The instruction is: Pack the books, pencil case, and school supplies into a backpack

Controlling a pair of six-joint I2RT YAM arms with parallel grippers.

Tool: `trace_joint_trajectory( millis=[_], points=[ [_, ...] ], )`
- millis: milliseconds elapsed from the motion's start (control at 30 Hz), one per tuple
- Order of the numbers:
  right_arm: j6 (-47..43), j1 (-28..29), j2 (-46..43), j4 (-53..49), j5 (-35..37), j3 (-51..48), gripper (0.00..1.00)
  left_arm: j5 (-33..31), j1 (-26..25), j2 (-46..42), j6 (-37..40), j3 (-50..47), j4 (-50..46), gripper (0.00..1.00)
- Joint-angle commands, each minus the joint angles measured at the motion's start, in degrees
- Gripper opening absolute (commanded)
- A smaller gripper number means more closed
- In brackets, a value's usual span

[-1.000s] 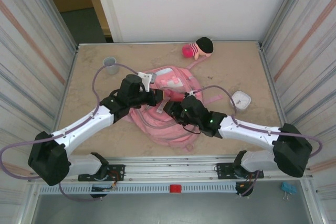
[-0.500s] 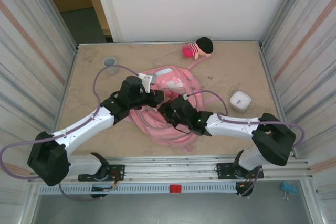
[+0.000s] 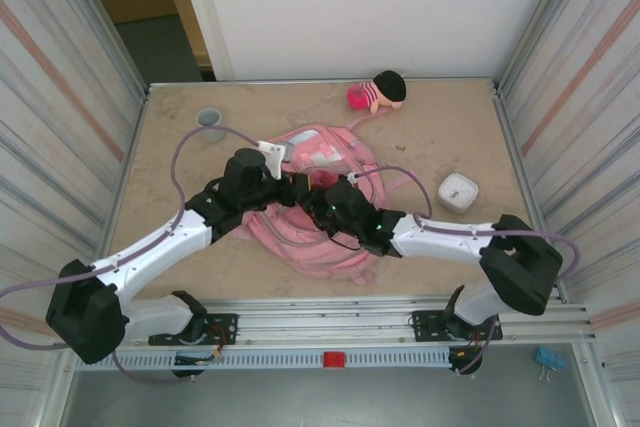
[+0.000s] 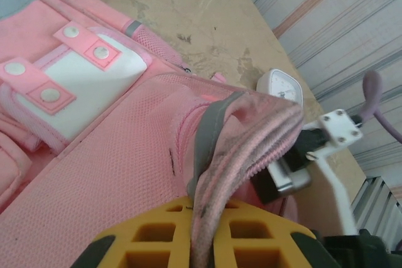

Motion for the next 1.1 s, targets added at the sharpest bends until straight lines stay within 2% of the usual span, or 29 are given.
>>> trace_joint_trajectory(
  millis=[0, 100, 200, 300, 367, 467, 533, 633, 733, 867, 967, 1067],
  points=[
    [-6.6, 1.0, -7.3, -5.6, 2.4, -1.9, 0.39, 0.0, -0.3, -2.6, 3.2, 0.3, 5.0, 0.08],
    [-13.1, 1.4, -13.4, -13.0, 3.9, -1.8, 0.45, 0.8, -0.2, -2.3, 6.0, 0.9, 3.6, 0.09],
    [-21.8, 1.2, -19.8, -21.2, 7.3, -0.7, 0.47, 4.8, -0.6, -1.8, 11.2, 1.6, 1.9, 0.14],
    [-28.9, -0.5, -25.2, -25.2, 8.1, -0.9, 0.52, 10.3, -1.7, -1.5, 20.8, 2.4, -2.7, 0.31],
    [-33.6, -3.3, -29.4, -26.1, 6.0, -1.4, 0.56, 15.0, -1.9, -1.7, 25.5, 3.2, -6.8, 0.52],
    [-42.5, -7.4, -32.4, -24.7, 0.8, -2.5, 0.61, 19.6, -1.7, -2.9, 29.2, 4.1, -10.9, 0.69],
    [-50.7, -8.8, -33.6, -23.9, -2.4, -2.6, 0.64, 18.9, -1.6, -3.9, 29.8, 4.4, -13.1, 0.75],
    [-67.4, -8.5, -33.7, -24.0, -6.6, -1.9, 0.67, 13.8, 0.1, -5.7, 26.3, 4.0, -14.4, 0.77],
    [-85.1, -6.8, -31.4, -28.0, -9.6, 0.5, 0.68, 10.5, 4.3, -7.6, 19.2, 2.1, -14.0, 0.78],
    [-108.4, -3.8, -26.0, -33.6, -9.5, 3.4, 0.68, 10.1, 11.0, -9.8, 11.6, -1.2, -13.6, 0.77],
    [-122.1, -3.7, -20.7, -33.4, -9.4, 3.4, 0.67, 10.3, 13.0, -11.4, 12.7, -3.1, -14.2, 0.77],
    [-131.3, -4.5, -17.4, -31.0, -10.0, 2.9, 0.65, 10.5, 13.1, -12.8, 22.9, -3.5, -17.1, 0.77]
  ],
)
